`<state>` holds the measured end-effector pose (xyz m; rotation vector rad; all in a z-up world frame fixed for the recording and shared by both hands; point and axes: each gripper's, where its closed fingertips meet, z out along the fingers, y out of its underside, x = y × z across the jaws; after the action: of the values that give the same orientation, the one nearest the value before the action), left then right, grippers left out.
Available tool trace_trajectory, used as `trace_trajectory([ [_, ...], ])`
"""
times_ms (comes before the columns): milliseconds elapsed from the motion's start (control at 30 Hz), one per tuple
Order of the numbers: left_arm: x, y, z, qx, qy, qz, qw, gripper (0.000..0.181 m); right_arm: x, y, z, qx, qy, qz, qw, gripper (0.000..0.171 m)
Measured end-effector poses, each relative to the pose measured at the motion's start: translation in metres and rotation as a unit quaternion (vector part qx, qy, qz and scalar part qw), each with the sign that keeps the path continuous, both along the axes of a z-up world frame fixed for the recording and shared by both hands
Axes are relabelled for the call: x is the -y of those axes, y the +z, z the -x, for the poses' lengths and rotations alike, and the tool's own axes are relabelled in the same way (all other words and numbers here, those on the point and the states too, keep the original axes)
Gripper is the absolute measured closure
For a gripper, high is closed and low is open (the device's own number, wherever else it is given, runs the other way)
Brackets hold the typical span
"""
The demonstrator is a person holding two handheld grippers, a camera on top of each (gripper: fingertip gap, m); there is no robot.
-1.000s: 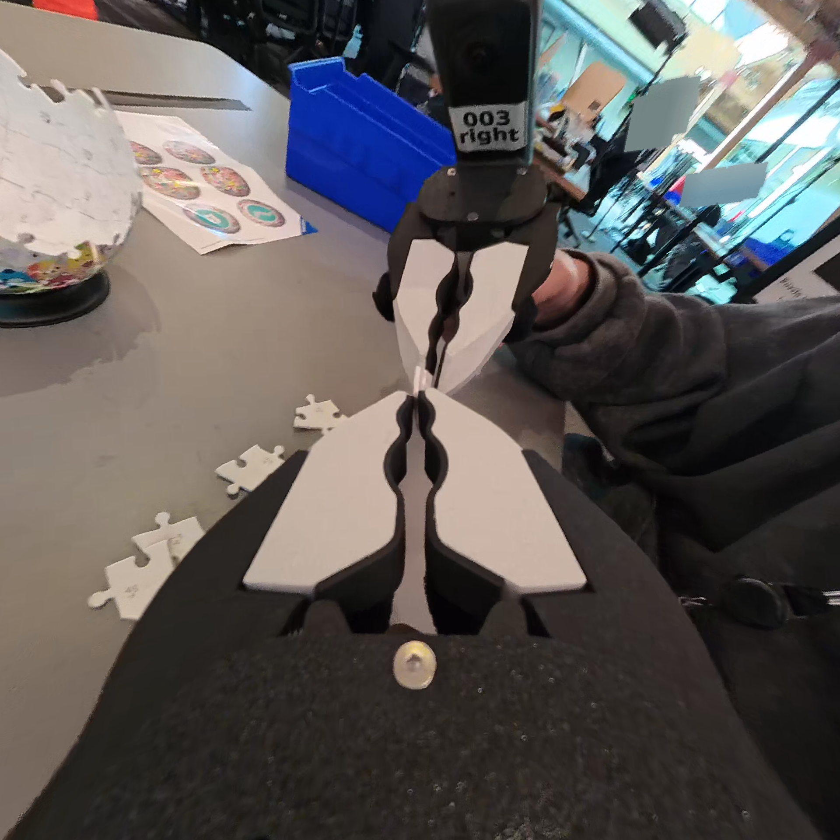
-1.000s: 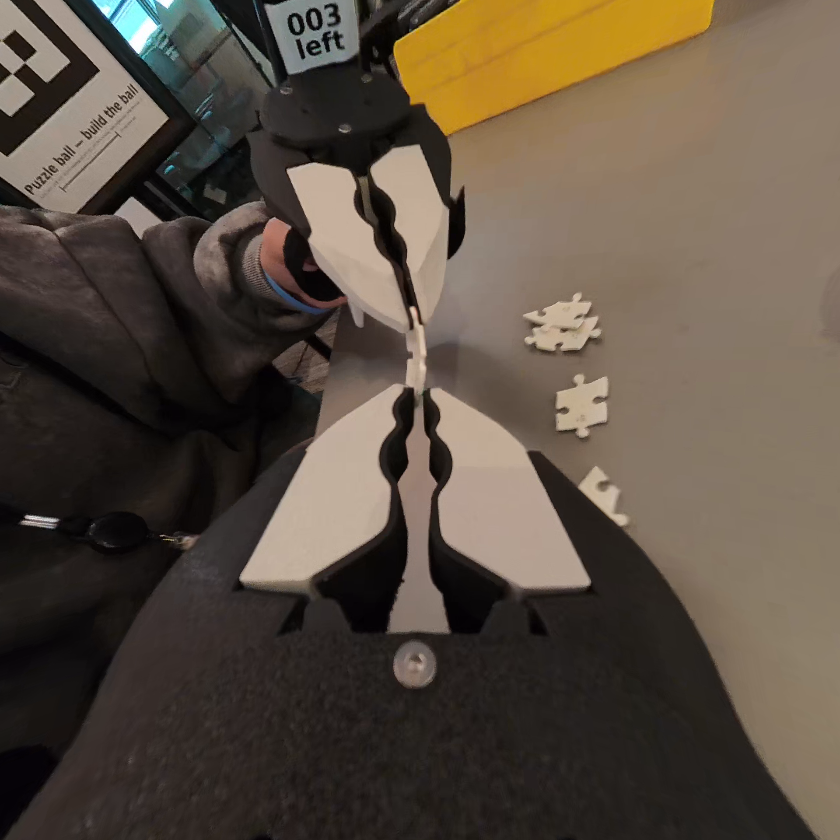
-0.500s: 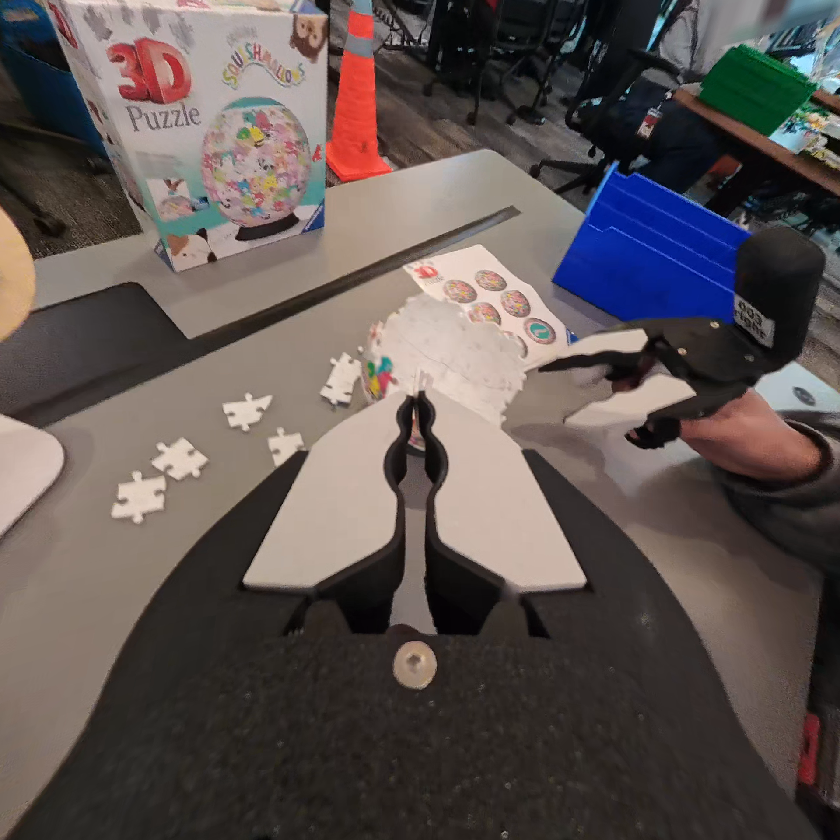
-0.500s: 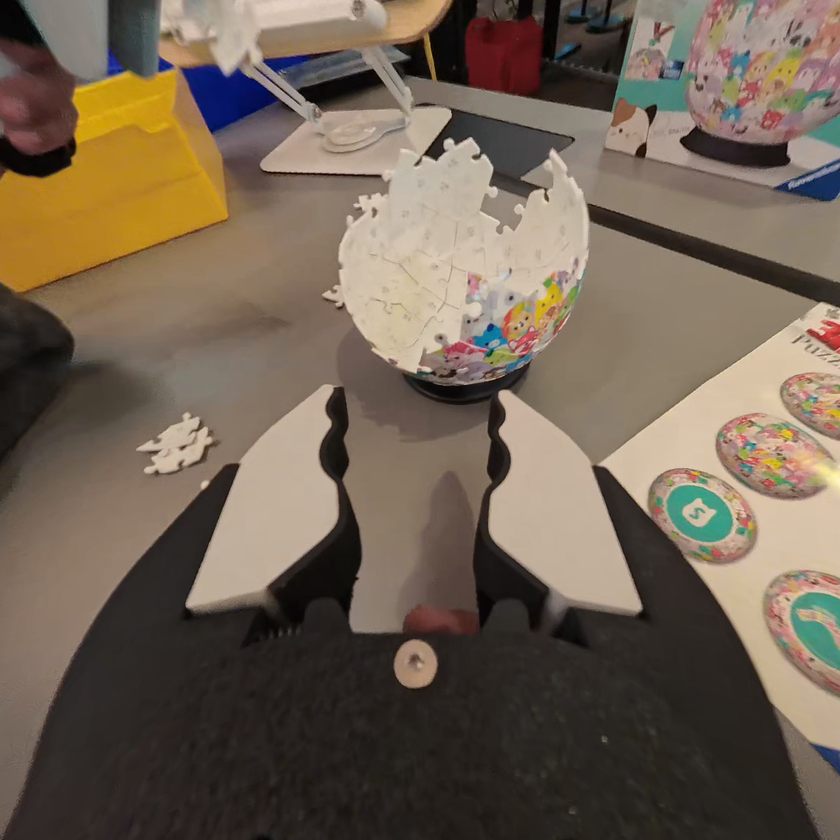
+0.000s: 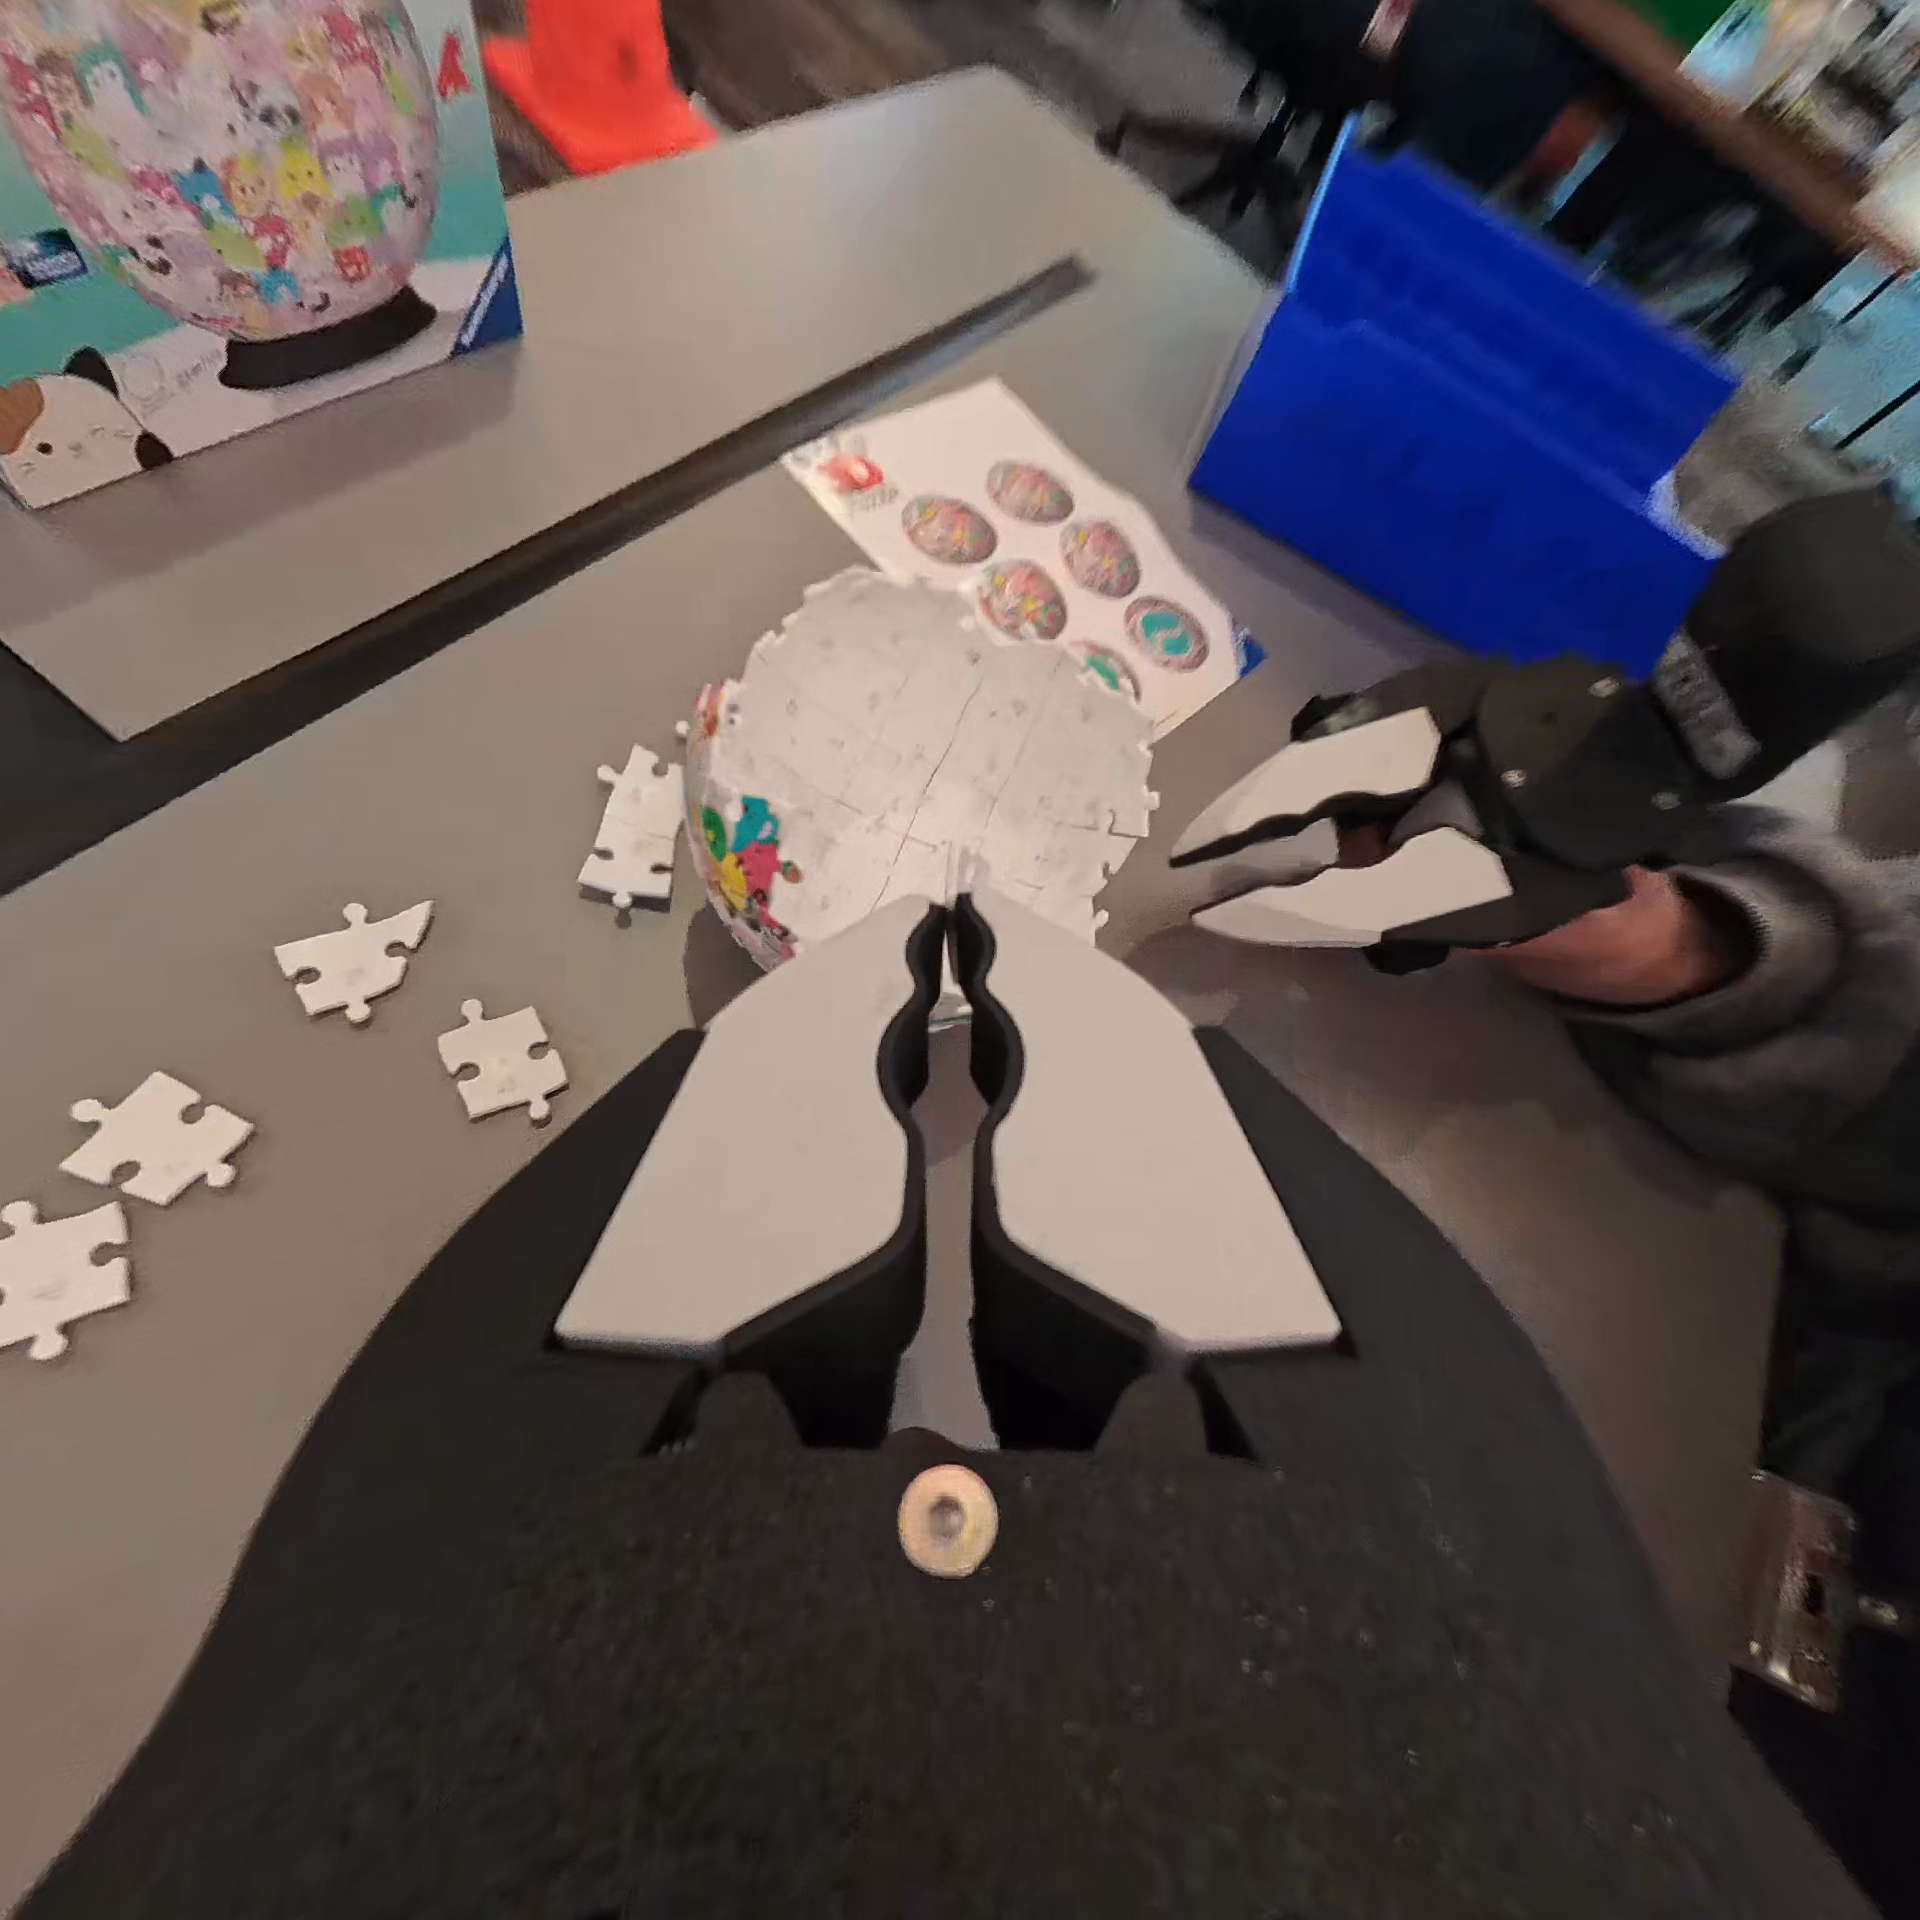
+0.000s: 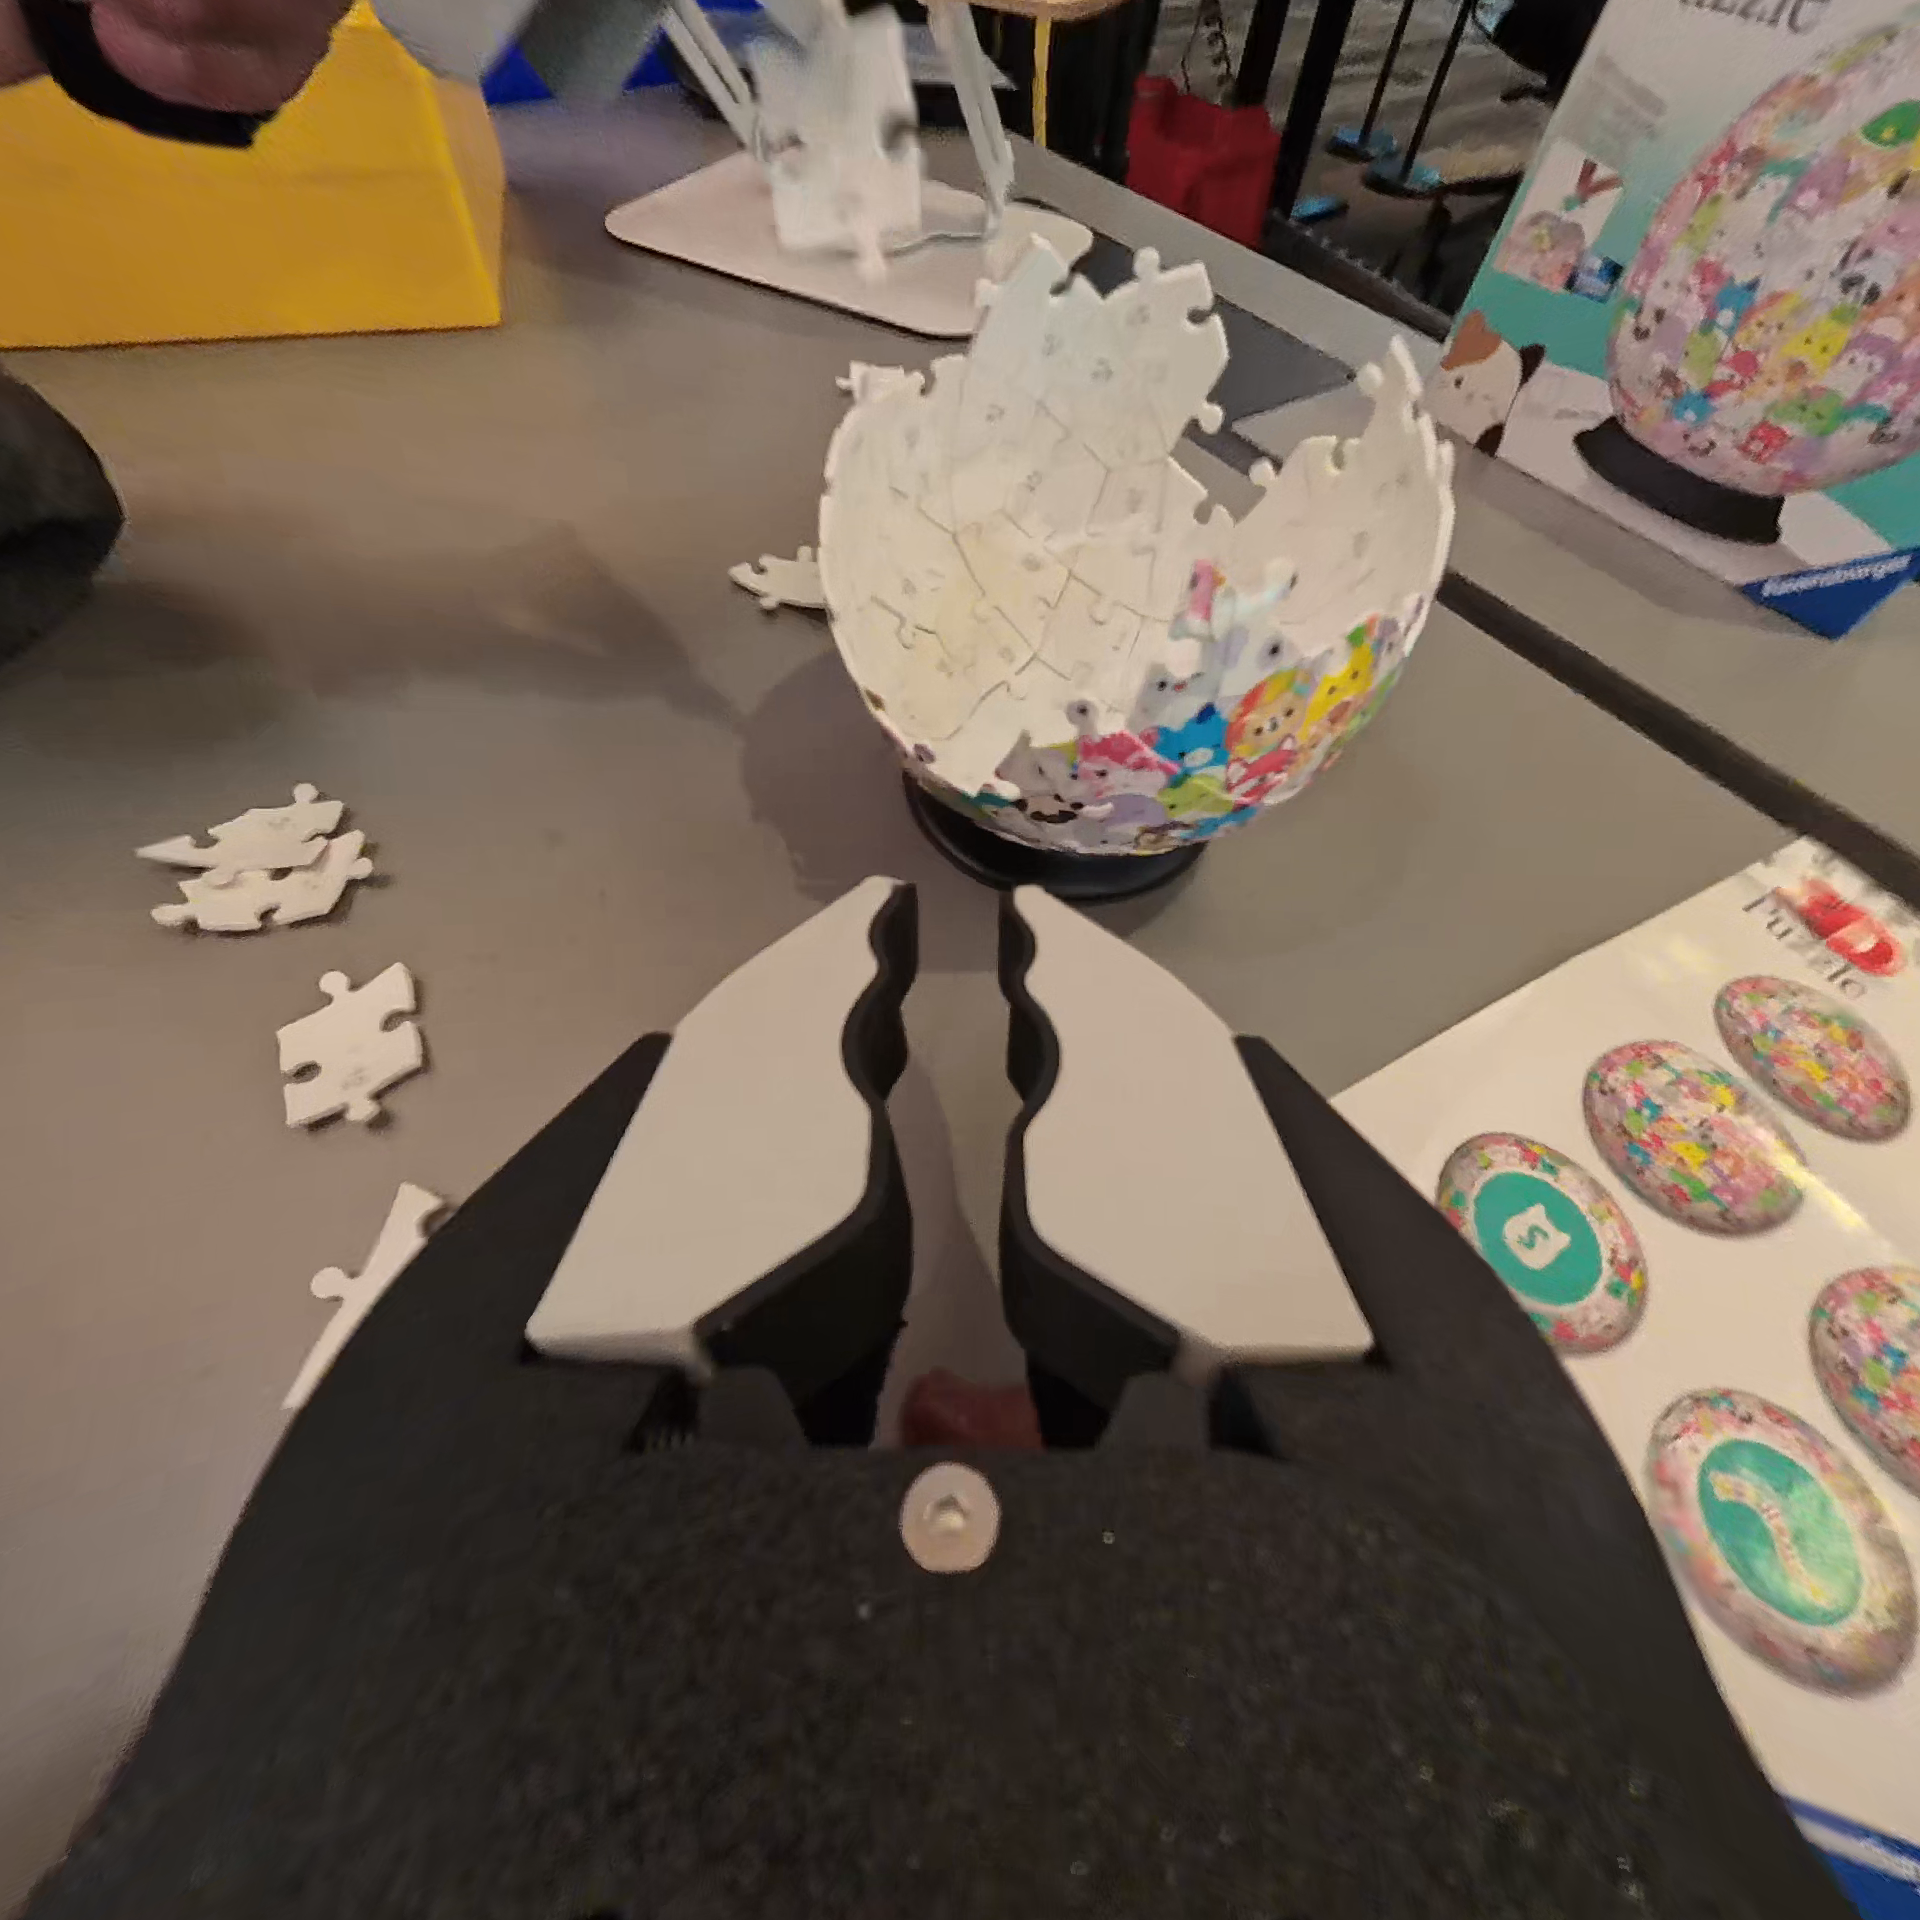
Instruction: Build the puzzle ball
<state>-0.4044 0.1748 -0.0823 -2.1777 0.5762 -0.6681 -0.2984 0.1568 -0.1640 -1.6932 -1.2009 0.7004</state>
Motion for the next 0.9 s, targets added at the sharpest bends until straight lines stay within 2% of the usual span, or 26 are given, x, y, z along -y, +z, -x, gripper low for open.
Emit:
trace_trajectory([
  [100, -0.005, -0.016, -0.024, -0.091, -0.008, 0.038, 0.995, 0.180, -0.005, 0.006, 0.001, 0.017, -0.004, -0.083, 0.996, 0.171],
  [167, -0.010, -0.026, -0.038, -0.129, -0.014, 0.075, 0.989, 0.180, -0.010, 0.009, 0.002, 0.034, -0.007, -0.147, 0.988, 0.171],
  [300, -0.017, -0.041, -0.060, -0.151, -0.028, 0.144, 0.978, 0.180, -0.016, 0.012, 0.004, 0.050, -0.017, -0.239, 0.970, 0.171],
  [500, -0.016, -0.056, -0.073, -0.175, -0.052, 0.182, 0.966, 0.180, -0.020, 0.016, 0.003, 0.029, -0.030, -0.235, 0.971, 0.171],
  [900, -0.017, -0.066, -0.079, -0.188, -0.075, 0.194, 0.960, 0.180, -0.022, 0.015, 0.008, 0.032, -0.027, -0.231, 0.972, 0.171],
])
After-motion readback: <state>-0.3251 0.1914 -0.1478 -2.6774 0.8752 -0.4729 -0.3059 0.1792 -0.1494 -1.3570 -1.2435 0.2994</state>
